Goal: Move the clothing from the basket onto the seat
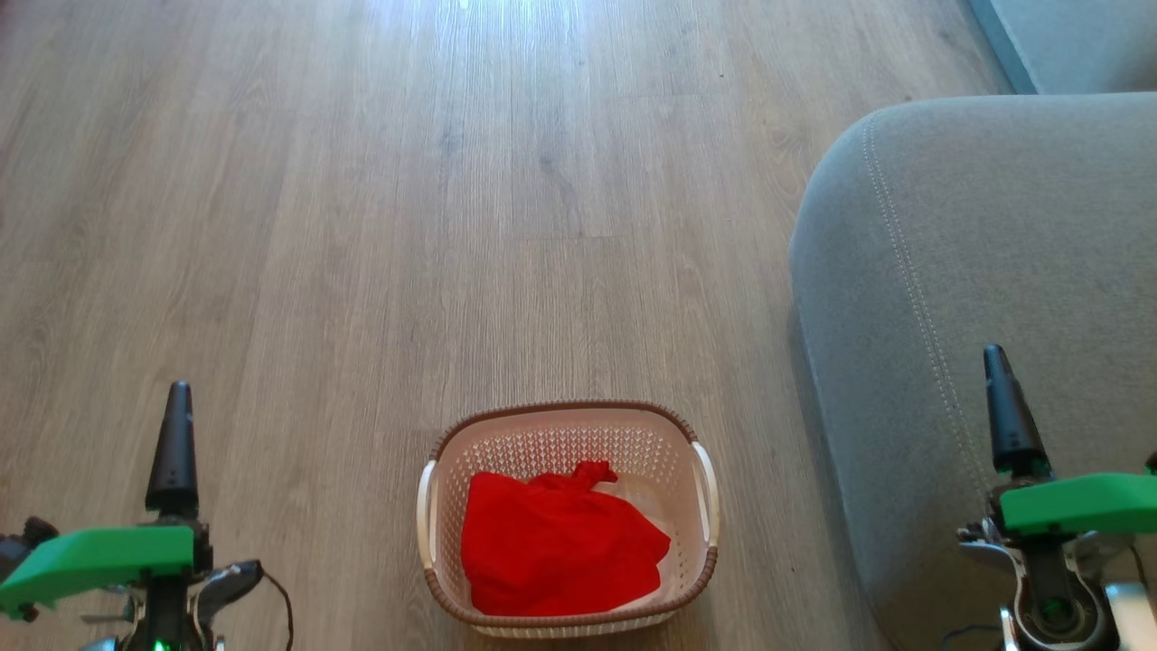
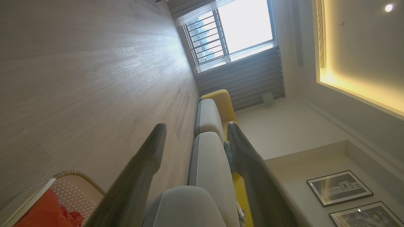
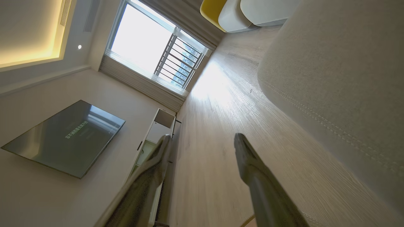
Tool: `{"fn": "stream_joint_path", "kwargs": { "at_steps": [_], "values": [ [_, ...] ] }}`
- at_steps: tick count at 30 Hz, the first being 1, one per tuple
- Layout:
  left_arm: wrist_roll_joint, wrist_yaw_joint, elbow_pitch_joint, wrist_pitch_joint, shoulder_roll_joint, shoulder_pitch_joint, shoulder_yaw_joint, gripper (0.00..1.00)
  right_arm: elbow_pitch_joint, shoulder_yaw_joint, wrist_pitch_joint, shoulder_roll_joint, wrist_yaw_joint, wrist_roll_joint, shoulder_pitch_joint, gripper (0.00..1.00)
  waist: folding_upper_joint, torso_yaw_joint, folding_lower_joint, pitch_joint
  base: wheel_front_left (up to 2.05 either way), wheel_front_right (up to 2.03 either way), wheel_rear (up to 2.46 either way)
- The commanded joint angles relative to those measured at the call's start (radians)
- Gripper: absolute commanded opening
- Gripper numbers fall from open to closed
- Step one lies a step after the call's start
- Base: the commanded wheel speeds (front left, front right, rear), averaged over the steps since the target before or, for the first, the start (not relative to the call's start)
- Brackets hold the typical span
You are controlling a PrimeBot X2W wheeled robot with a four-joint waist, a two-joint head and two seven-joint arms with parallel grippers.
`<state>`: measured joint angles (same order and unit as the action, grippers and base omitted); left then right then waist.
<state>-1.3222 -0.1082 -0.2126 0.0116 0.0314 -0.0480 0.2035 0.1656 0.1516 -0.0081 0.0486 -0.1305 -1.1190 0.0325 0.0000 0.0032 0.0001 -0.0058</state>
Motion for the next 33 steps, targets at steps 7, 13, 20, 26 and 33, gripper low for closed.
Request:
{"fn": "stream_joint_path", "kwargs": {
  "at_steps": [7,13,20,26,33],
  "values": [
    [0.109,0.039,0.122,0.031,0.01,-0.053,0.015,1.0,-0.099,-0.037,-0.031,0.003,0.0,0.16,0.071,1.0,0.0,0.002,-0.0001,0.001,0.0,0.0,0.0],
    [0.229,0.098,0.208,0.048,0.011,-0.048,-0.035,1.0,-0.135,-0.066,-0.049,0.003,0.0,0.278,0.076,1.0,0.0,0.003,-0.0001,0.003,0.0,0.0,0.0],
    [0.385,0.159,0.283,0.069,0.012,-0.043,-0.11,1.0,-0.163,-0.095,-0.07,0.002,0.0,0.398,0.076,1.0,0.0,0.003,-0.0001,0.003,0.0,0.0,0.0],
    [0.525,0.203,0.313,0.086,0.012,-0.032,-0.187,1.0,-0.171,-0.111,-0.087,0.002,0.0,0.488,0.073,1.0,0.0,0.002,-0.0001,0.001,0.0,0.0,0.0],
    [0.71,0.233,0.291,0.107,0.018,-0.025,-0.286,1.0,-0.155,-0.146,-0.108,0.002,0.0,0.595,0.063,1.0,0.0,0.001,-0.0001,-0.004,0.0,0.0,0.0]
  ]
}}
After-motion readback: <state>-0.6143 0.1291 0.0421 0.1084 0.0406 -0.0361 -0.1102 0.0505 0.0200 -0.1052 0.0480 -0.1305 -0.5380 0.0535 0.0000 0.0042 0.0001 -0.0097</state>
